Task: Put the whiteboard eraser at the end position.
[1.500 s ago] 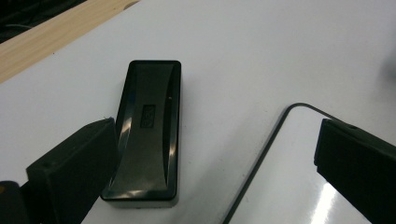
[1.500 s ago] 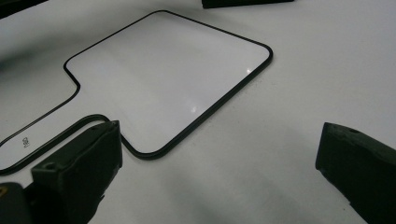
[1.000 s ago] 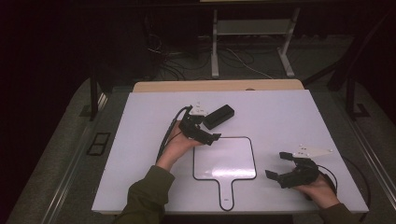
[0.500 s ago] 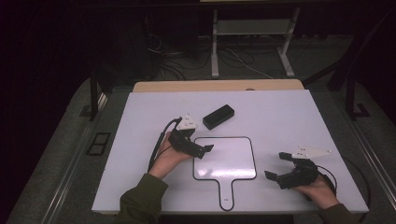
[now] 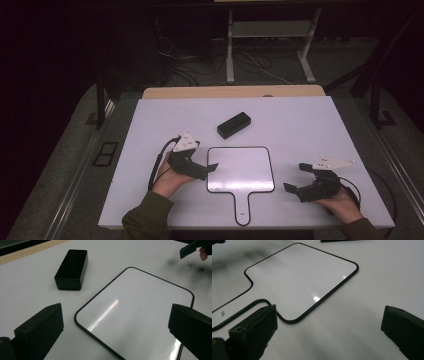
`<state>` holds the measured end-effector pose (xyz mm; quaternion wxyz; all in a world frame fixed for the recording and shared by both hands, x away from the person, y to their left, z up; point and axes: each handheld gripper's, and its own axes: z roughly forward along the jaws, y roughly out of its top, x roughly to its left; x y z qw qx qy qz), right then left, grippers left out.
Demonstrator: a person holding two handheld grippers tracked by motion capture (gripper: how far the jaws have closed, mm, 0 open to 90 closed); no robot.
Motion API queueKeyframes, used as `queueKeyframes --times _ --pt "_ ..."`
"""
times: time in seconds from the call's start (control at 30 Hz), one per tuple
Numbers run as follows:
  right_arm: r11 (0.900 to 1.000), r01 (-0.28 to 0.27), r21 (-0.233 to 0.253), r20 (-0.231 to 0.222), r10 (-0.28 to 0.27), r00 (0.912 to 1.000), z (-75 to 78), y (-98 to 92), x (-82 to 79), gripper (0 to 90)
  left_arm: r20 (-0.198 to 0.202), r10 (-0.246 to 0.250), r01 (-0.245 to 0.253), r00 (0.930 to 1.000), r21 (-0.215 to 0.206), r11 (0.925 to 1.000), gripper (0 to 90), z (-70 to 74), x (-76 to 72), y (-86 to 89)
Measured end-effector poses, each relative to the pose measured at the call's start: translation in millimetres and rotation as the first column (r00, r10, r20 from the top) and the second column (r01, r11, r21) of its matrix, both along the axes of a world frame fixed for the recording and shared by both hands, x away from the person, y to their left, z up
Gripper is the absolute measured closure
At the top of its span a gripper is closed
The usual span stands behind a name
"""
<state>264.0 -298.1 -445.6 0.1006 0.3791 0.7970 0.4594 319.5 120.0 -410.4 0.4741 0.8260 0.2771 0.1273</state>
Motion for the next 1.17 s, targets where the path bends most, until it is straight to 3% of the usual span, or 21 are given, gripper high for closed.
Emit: queueKeyframes --times 0.37,0.73,1.17 --pt "1.000 0.002 -0.001 0.002 -0.002 1.0000 0.0 -0.4 0.2 0.0 -0.015 0.029 -0.029 0.9995 -0.020 0.9994 0.0 -9.6 -19.3 20.6" --pt "1.000 0.002 -0.006 0.001 -0.002 1.0000 -0.4 -0.1 0.0 0.0 -0.043 0.057 -0.057 0.9974 0.012 0.9983 0.0 -26.0 -38.9 45.0" --pt "1.000 -0.004 -0.013 0.002 0.004 1.0000 -1.2 -0.3 0.6 0.0 -0.061 0.055 -0.055 0.9966 0.008 0.9985 0.0 -28.3 -39.8 44.6"
